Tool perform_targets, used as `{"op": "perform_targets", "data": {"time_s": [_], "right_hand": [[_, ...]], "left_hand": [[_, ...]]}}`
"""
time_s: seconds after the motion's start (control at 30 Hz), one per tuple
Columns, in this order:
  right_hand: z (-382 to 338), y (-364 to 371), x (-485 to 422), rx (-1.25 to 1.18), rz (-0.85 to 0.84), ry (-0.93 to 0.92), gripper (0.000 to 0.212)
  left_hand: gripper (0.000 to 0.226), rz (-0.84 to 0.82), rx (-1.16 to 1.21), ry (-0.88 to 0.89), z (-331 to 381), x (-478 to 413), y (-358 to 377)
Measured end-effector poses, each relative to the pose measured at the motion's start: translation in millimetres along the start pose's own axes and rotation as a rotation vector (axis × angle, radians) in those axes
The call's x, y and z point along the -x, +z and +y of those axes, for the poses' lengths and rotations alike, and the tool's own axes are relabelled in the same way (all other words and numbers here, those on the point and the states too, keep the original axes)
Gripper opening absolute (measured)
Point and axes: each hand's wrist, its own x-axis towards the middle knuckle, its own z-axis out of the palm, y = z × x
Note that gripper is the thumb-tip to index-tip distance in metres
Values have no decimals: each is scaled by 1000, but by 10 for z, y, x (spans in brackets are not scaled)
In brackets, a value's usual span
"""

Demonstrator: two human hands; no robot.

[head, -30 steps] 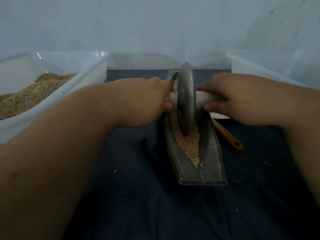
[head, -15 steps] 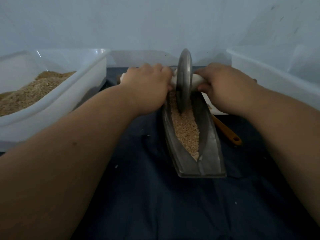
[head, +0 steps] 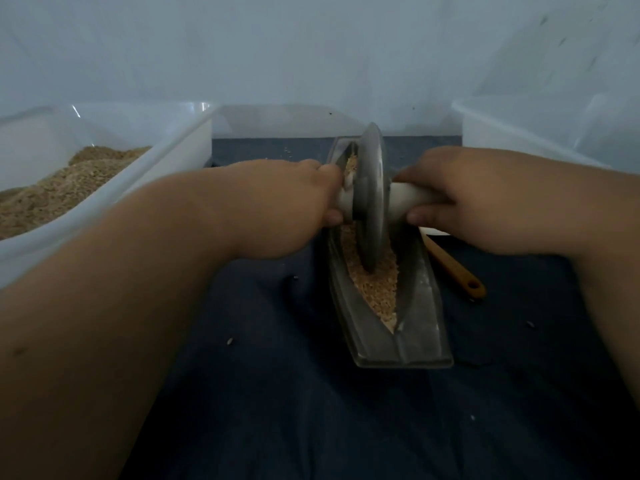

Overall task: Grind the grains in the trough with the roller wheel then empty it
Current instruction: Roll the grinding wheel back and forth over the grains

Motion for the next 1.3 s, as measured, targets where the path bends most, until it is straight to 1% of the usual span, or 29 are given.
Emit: {"op": "perform_targets", "data": {"time_s": [0.07, 0.17, 0.23, 0.3, 0.33, 0.47, 0.57, 0.67, 0.73, 0.87, 0.97, 1.03, 1.1, 1.17, 1.23, 1.3], "right_hand": [[-20, -53, 40, -7, -44, -10, 53], [-40, -56, 38, 7, -49, -7, 51], [-23, -1, -1, 1, -12, 4, 42], [28, 98, -94, 9, 80, 20, 25], [57, 154, -157, 29, 139, 41, 21], [137, 335, -382, 116, 333, 110, 36], [165, 368, -436, 143, 380, 112, 40], [153, 349, -391, 158, 363, 89, 41], [123, 305, -326, 137, 321, 81, 41], [47, 107, -103, 41, 126, 62, 44], [-57, -90, 68, 11, -39, 23, 54], [-114, -149, 115, 2, -83, 11, 58], [-120, -144, 112, -6, -84, 12, 56], [-73, -95, 69, -13, -49, 24, 49], [-2, -3, -14, -9, 26, 49, 40], [67, 120, -159, 22, 124, 82, 35]], "left_hand": [[27, -16, -22, 5, 36, 48, -36], [26, -27, -20, -10, 54, 50, -43], [25, -11, 2, -49, 32, 3, -6], [20, 22, 36, -112, 3, -75, 52], [20, 47, 27, -142, -13, -126, 87], [38, 120, -65, -217, -76, -326, 185], [38, 149, -47, -229, -125, -361, 228], [38, 149, -35, -213, -125, -317, 243], [37, 115, -28, -187, -94, -269, 190], [33, 1, -24, -77, -16, -95, 9], [33, -45, -53, -3, 64, 73, -123], [36, -51, -75, 21, 104, 124, -170], [31, -55, -70, 10, 101, 106, -161], [25, -52, -14, -28, 59, 40, -117], [29, -22, 59, -85, 12, -50, -37], [26, 49, 100, -162, -23, -157, 60]]}}
